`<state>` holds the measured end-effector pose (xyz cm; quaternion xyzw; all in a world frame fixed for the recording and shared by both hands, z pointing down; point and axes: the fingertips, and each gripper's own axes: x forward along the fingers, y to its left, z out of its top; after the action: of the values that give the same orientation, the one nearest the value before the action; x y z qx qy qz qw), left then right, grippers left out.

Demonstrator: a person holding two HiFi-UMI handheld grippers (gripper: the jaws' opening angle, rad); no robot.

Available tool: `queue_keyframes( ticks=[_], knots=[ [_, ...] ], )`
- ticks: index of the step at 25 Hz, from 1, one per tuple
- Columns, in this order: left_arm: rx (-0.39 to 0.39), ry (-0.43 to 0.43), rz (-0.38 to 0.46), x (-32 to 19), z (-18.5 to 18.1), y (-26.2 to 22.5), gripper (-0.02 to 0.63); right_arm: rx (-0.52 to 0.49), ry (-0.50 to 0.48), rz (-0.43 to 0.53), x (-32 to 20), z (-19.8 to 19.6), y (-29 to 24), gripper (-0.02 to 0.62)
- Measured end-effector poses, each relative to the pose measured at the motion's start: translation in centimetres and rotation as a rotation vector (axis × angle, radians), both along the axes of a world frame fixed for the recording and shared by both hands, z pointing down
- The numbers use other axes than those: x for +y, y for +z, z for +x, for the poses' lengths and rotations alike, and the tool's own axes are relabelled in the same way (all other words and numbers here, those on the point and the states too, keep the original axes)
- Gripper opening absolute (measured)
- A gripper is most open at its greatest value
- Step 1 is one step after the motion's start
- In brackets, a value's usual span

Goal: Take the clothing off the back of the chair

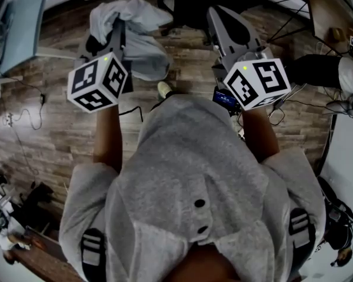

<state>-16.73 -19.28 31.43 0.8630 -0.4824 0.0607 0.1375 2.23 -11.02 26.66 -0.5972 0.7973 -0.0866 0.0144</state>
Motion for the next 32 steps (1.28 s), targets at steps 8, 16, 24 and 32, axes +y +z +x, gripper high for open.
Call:
queue_keyframes(
  ticks=[8,16,24,32],
  knots=[
    [-0.011,0.081,0.026,9.1,6.8,-0.8,0.152,0.003,0.074,-0.035,8.9,5.5,0.7,0.009],
    [-0.014,0.104,0.044,17.1,10.9,-1.4,0.152,0.005,0.099,-0.034,17.0,9.2,0.7,0.009],
    [0.001,0.119,0.075,24.0,13.9,-2.8,0.152,-0.005,0.105,-0.007,23.6,11.7,0.3,0.009],
    [0.014,0.153,0.096,26.5,15.7,-2.9,0.152,0.0,0.121,0.007,26.1,12.7,0.9,0.009]
  ],
)
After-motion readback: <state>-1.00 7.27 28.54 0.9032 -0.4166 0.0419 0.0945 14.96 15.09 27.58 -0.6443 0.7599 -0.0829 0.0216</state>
